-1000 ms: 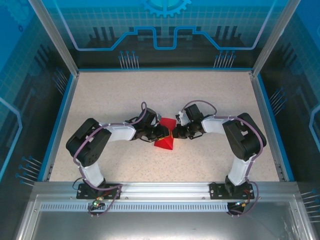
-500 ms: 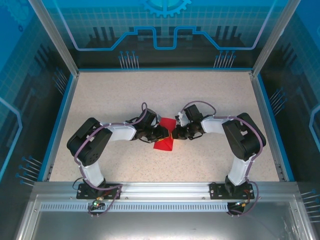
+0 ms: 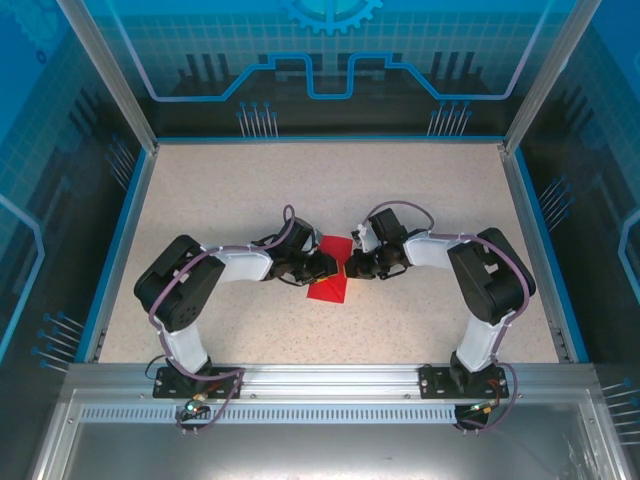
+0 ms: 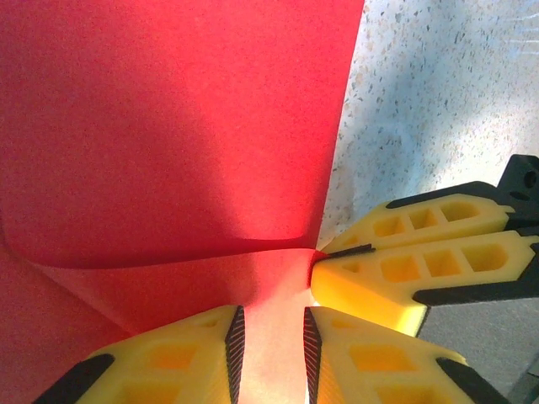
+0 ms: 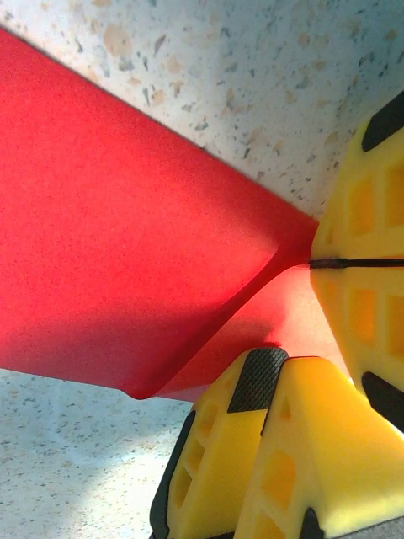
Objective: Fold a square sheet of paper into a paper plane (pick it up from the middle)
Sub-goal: Fold the triangle a second time at the center of the table.
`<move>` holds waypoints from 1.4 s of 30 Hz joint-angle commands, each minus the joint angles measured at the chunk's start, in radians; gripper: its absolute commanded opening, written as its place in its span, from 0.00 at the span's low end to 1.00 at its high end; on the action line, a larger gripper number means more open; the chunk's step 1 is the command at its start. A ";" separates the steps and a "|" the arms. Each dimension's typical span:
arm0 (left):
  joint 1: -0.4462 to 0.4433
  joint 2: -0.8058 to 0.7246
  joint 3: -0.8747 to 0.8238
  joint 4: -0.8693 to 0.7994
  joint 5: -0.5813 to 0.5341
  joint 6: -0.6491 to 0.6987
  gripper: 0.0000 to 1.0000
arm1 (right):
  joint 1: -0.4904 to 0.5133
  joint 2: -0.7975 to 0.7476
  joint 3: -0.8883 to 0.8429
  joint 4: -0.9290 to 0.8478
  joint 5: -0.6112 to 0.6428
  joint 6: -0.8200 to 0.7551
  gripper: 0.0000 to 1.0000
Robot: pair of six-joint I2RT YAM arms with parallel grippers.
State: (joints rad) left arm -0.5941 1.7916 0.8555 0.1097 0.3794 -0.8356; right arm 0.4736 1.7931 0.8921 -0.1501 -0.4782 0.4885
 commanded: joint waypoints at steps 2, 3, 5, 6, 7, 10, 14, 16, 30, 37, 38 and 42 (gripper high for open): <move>-0.004 0.019 0.017 -0.016 0.002 0.021 0.28 | 0.016 -0.002 -0.003 -0.027 0.010 -0.004 0.09; -0.005 0.019 0.016 -0.015 0.001 0.021 0.28 | 0.017 0.001 -0.001 -0.026 0.010 -0.005 0.09; -0.005 0.019 0.016 -0.016 -0.001 0.021 0.28 | 0.016 0.006 0.002 -0.025 0.010 -0.004 0.09; -0.005 0.019 0.017 -0.016 -0.002 0.020 0.28 | 0.018 0.011 0.005 -0.023 0.009 -0.004 0.09; -0.005 0.019 0.016 -0.017 -0.003 0.018 0.28 | 0.016 0.014 0.007 -0.025 0.010 -0.006 0.09; -0.006 0.017 0.012 -0.017 -0.003 0.019 0.28 | 0.019 0.022 0.014 -0.025 0.009 -0.008 0.09; -0.004 0.012 0.009 -0.016 -0.004 0.016 0.28 | 0.019 0.030 0.019 -0.025 0.009 -0.009 0.09; -0.004 0.005 0.005 -0.012 -0.004 0.015 0.28 | 0.019 0.037 0.022 -0.026 0.008 -0.010 0.09; -0.006 -0.043 -0.013 0.012 0.026 0.011 0.29 | 0.020 0.051 0.029 -0.041 0.016 -0.017 0.09; -0.006 -0.018 -0.023 -0.010 0.015 0.003 0.28 | 0.020 0.053 0.036 -0.059 0.032 -0.021 0.09; -0.006 -0.018 -0.026 -0.012 0.011 0.001 0.28 | 0.020 0.052 0.036 -0.059 0.033 -0.022 0.09; -0.006 -0.008 -0.043 -0.014 -0.001 -0.010 0.28 | 0.020 0.061 0.044 -0.065 0.037 -0.021 0.09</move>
State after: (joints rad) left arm -0.5941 1.7645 0.8371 0.1123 0.3820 -0.8383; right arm 0.4793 1.8240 0.9180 -0.1761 -0.4721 0.4877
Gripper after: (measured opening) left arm 0.283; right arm 0.090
